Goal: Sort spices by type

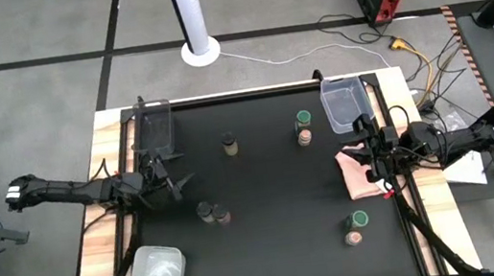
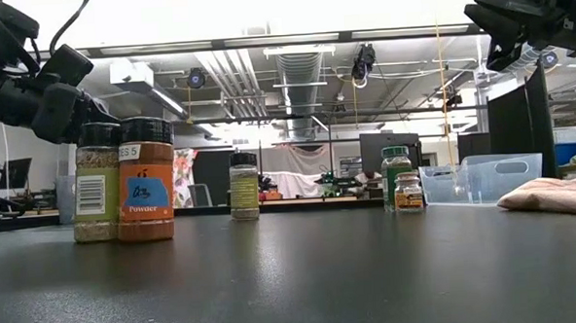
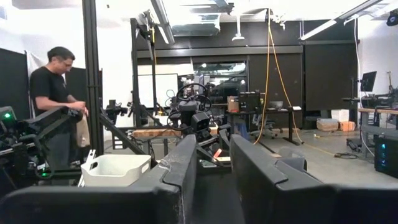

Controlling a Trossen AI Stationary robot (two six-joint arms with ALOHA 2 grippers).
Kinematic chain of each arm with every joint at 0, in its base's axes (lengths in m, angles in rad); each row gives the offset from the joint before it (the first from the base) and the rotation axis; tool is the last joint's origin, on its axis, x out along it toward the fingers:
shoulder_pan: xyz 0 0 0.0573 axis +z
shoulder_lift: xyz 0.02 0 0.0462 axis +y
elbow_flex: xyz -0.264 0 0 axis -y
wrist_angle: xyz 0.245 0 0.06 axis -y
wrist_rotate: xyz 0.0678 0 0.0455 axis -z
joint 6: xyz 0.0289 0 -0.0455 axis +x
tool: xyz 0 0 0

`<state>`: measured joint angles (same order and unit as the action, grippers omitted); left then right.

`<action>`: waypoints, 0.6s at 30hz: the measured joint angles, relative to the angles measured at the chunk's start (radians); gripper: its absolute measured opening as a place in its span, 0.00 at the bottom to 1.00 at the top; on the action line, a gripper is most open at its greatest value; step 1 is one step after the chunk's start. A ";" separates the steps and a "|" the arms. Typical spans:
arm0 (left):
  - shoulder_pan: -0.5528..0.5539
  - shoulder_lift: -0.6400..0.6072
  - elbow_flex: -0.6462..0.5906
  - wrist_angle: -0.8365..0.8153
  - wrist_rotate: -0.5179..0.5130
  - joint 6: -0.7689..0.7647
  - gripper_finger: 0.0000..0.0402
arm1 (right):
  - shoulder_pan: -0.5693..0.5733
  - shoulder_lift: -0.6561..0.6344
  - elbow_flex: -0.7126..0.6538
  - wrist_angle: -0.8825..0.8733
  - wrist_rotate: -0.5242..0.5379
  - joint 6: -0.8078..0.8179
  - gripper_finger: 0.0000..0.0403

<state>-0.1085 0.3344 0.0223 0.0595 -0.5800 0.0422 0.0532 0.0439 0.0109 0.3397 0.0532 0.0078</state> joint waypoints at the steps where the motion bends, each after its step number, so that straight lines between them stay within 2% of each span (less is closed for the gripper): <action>1: 0.000 0.000 0.000 0.000 0.000 0.000 0.80 | 0.000 0.000 0.000 0.000 0.000 0.000 0.21; 11: 0.000 0.000 0.000 0.000 0.000 0.000 0.80 | 0.000 0.000 0.000 0.000 0.000 0.000 0.15; 18: 0.000 0.000 0.000 0.000 0.000 0.000 0.80 | 0.000 0.000 0.000 0.000 0.000 0.000 0.15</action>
<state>-0.1085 0.3344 0.0223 0.0597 -0.5800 0.0421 0.0532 0.0438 0.0113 0.3397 0.0528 0.0078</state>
